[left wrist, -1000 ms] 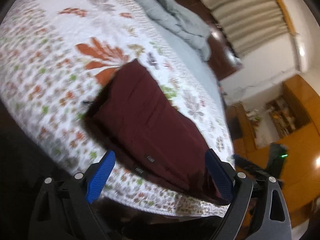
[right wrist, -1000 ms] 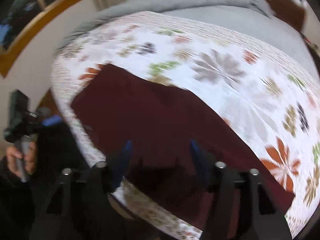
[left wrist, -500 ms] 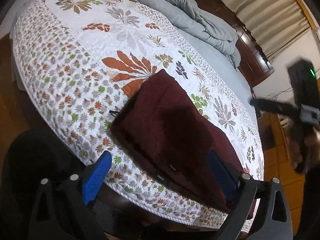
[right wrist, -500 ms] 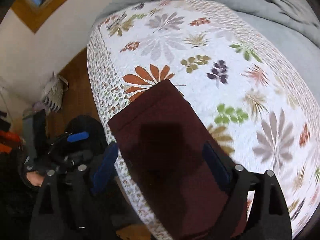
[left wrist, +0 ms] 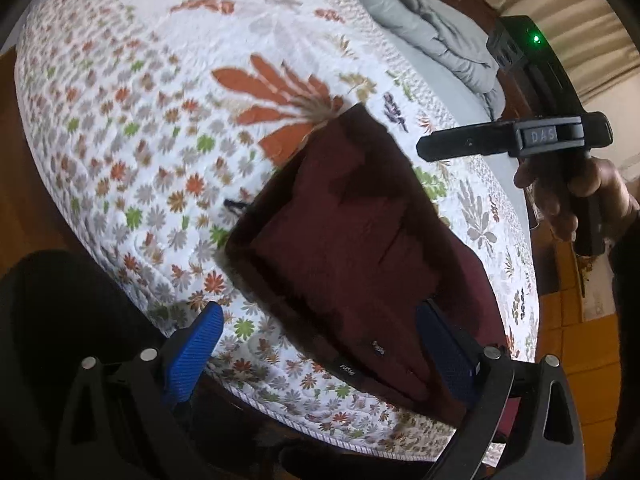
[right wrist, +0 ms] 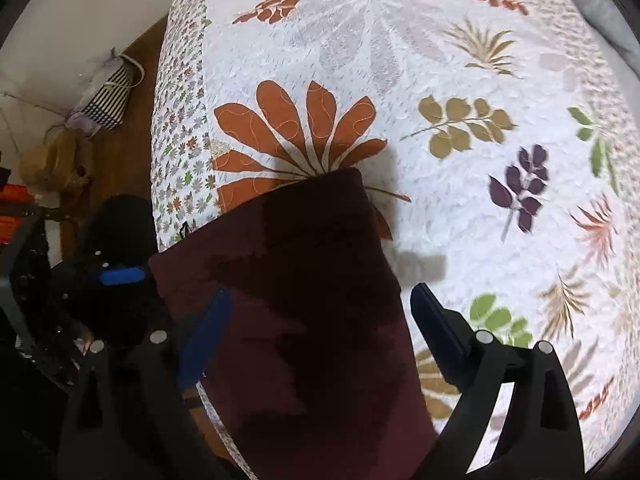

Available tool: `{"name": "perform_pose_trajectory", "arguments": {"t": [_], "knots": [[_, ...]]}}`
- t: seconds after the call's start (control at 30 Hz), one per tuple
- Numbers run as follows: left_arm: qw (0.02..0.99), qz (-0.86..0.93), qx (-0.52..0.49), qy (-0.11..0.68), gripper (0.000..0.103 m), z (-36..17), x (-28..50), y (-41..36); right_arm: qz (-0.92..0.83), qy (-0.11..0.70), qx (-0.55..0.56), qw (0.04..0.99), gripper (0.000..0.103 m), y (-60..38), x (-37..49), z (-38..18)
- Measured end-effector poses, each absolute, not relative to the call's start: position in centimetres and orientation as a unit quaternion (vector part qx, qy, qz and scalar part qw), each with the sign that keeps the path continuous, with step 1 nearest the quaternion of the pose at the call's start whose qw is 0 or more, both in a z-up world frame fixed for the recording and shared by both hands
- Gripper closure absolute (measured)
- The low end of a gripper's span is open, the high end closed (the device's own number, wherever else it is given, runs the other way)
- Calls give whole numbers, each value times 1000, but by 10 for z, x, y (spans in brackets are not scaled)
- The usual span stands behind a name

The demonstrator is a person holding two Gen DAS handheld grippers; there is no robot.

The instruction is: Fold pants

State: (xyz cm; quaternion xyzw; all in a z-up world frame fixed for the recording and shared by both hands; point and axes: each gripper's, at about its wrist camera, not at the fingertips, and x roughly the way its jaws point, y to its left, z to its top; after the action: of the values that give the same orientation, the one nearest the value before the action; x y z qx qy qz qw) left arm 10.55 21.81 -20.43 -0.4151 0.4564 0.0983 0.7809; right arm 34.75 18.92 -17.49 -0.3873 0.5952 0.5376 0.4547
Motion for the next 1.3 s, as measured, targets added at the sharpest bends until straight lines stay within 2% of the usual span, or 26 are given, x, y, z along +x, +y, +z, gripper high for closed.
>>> {"name": "perform_pose_trajectory", "arguments": {"t": [0.2, 0.47, 0.93, 0.97, 1.0, 1.1, 1.3], "knots": [[763, 55, -524, 373, 5, -206, 83, 244, 543, 619, -381, 420, 13, 197, 361, -191], [704, 62, -578, 409, 5, -242, 89, 243, 567, 634, -352, 390, 13, 201, 371, -202], [658, 43, -645, 388, 6, -268, 102, 245, 589, 638, -345, 357, 13, 217, 367, -220], [659, 42, -645, 384, 9, -268, 100, 244, 588, 639, -349, 352, 13, 220, 366, -224], [660, 40, -645, 382, 19, -267, 94, 244, 587, 639, -353, 351, 13, 222, 364, -227], [655, 42, -652, 381, 33, -269, 82, 246, 588, 639, -355, 346, 13, 230, 359, -232], [657, 44, -647, 385, 41, -270, 70, 245, 596, 633, -357, 342, 14, 238, 352, -239]]}}
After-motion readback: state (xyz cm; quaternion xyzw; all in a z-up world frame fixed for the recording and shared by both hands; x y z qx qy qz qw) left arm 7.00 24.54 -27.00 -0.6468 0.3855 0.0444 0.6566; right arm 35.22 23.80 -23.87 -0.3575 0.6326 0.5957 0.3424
